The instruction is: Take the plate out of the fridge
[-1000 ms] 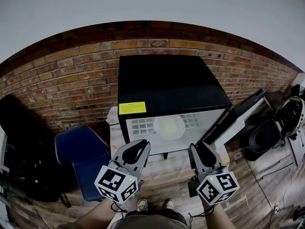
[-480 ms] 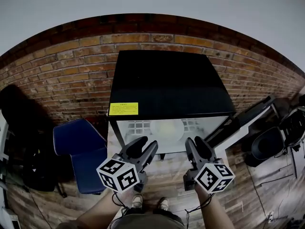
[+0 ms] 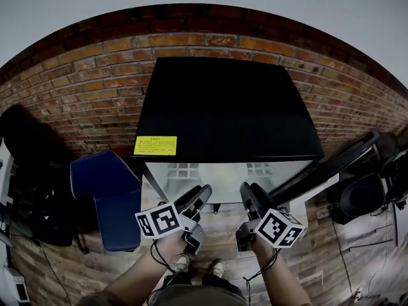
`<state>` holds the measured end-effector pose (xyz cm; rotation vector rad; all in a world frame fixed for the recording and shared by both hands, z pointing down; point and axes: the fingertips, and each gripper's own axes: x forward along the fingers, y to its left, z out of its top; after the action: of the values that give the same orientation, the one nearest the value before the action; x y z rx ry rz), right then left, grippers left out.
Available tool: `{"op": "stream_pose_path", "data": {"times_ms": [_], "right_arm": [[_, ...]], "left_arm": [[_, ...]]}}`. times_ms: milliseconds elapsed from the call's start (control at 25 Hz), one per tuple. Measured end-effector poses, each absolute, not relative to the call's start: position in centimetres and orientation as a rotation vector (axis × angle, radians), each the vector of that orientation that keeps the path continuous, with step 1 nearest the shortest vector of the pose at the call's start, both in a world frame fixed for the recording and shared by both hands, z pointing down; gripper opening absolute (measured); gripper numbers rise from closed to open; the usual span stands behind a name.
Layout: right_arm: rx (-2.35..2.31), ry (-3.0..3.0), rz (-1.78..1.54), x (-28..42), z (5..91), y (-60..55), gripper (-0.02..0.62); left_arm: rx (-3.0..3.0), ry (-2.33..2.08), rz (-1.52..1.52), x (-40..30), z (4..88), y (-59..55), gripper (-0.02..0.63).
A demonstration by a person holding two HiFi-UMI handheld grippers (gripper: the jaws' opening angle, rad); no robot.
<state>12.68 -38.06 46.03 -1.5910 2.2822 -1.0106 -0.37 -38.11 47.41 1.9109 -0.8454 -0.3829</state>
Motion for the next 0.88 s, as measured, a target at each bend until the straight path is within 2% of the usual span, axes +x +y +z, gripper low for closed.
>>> {"op": "stream_pose_path", "data": {"times_ms": [560,760,880], "right_arm": [[-1.378,2.011,-1.370,11.4,50.6,-40.1,0.158],[-1.294,1.902,-1.467,10.8,51.2,-40.5,0.129],[-1.273,1.849,-1.500,10.6,51.3,-40.6,0.117]], "left_arm": [[1.689,-0.746,-0.459,1.1,50.7,-39.9,0.193],[1.617,-0.710,-0.490,2.0,51.2,-40.2,0.189],[1.586,-0.699,-0.493,2.4,51.4,-40.3,0.152]]}}
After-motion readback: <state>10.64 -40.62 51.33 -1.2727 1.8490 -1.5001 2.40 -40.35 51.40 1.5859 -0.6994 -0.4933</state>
